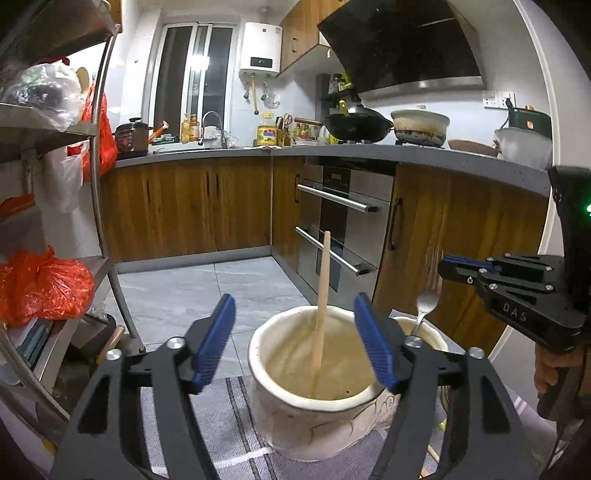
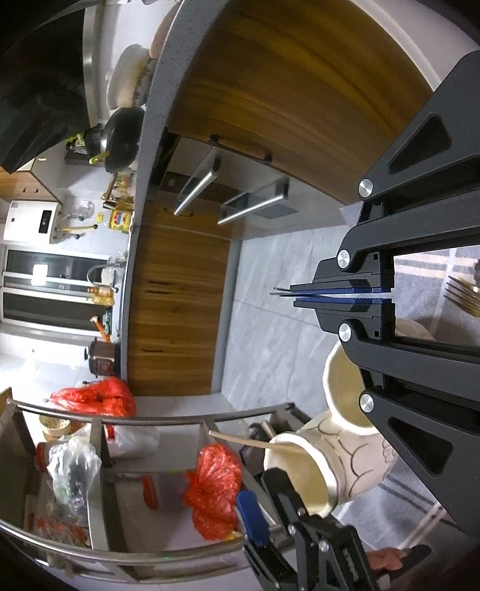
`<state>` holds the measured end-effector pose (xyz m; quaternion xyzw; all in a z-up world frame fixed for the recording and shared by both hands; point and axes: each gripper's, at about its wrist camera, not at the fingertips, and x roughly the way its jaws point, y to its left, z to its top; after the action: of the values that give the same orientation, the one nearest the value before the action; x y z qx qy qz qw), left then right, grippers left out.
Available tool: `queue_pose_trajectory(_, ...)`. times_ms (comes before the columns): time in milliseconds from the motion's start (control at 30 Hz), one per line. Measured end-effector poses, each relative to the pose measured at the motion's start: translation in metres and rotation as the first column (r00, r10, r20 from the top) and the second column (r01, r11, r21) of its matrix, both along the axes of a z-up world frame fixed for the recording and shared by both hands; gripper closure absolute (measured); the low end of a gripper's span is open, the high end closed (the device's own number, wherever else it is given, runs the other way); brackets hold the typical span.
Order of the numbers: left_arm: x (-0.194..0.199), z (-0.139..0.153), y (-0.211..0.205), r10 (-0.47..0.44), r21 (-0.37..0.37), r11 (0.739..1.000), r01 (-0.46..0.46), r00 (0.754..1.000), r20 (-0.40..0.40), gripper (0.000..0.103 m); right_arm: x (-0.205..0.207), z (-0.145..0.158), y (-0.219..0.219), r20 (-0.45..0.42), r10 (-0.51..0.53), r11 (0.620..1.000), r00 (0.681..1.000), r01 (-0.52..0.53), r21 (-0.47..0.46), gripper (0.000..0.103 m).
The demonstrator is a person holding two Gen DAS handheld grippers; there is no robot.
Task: Organize utensils
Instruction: 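Open left tool over the larger cup while right tool drops the fork into the smaller cup, then move both tools back down to the utensils on the cloth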
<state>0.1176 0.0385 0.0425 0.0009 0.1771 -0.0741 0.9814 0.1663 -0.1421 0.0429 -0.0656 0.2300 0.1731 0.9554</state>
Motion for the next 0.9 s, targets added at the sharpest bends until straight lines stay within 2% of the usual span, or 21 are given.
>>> queue_pose_trajectory(33,-0.001,0.001,0.001,0.003,-0.001,1.000,-0.003,1.000,0.002,0.028,0.000,0.000,-0.001,-0.001,0.005,1.000,1.000,-0.005,0.008,0.089)
queue_pose_trajectory(200,-0.010,0.006,0.004,0.018,0.000,1.000,-0.018,1.000,0.017,0.016,-0.005,0.004,-0.005,0.005,0.013,0.999,1.000,-0.013,0.037,0.079)
queue_pose_trajectory(267,-0.015,0.008,0.004,0.022,0.005,1.000,-0.022,0.999,0.026,0.011,-0.008,0.008,-0.008,0.013,0.014,0.998,1.000,-0.015,0.053,0.072)
queue_pose_trajectory(333,-0.019,0.010,0.004,0.029,0.011,1.000,-0.029,0.999,0.033,0.006,-0.011,0.011,-0.011,0.020,0.017,0.997,1.000,-0.018,0.071,0.055)
queue_pose_trajectory(367,-0.021,0.012,0.003,0.030,0.015,0.999,-0.030,0.999,0.038,0.006,-0.014,0.013,-0.014,0.026,0.020,0.996,0.999,-0.022,0.087,0.050)
queue_pose_trajectory(433,-0.026,0.015,0.003,0.036,0.022,0.999,-0.037,0.998,0.048,0.006,-0.018,0.016,-0.018,0.036,0.020,0.994,0.999,-0.024,0.109,0.027)
queue_pose_trajectory(533,-0.036,0.020,0.002,0.039,0.035,0.999,-0.041,0.997,0.064,0.006,-0.027,0.019,-0.029,0.058,0.012,0.987,0.998,-0.021,0.158,0.010)
queue_pose_trajectory(600,-0.041,0.023,0.002,0.033,0.038,0.999,-0.036,0.997,0.074,0.006,-0.032,0.020,-0.036,0.072,-0.008,0.984,0.997,-0.005,0.177,0.006)
queue_pose_trajectory(900,-0.060,0.023,-0.002,-0.009,0.009,1.000,0.008,0.997,0.074,0.006,-0.055,0.012,-0.063,0.067,-0.076,0.971,0.995,0.058,0.232,0.005)
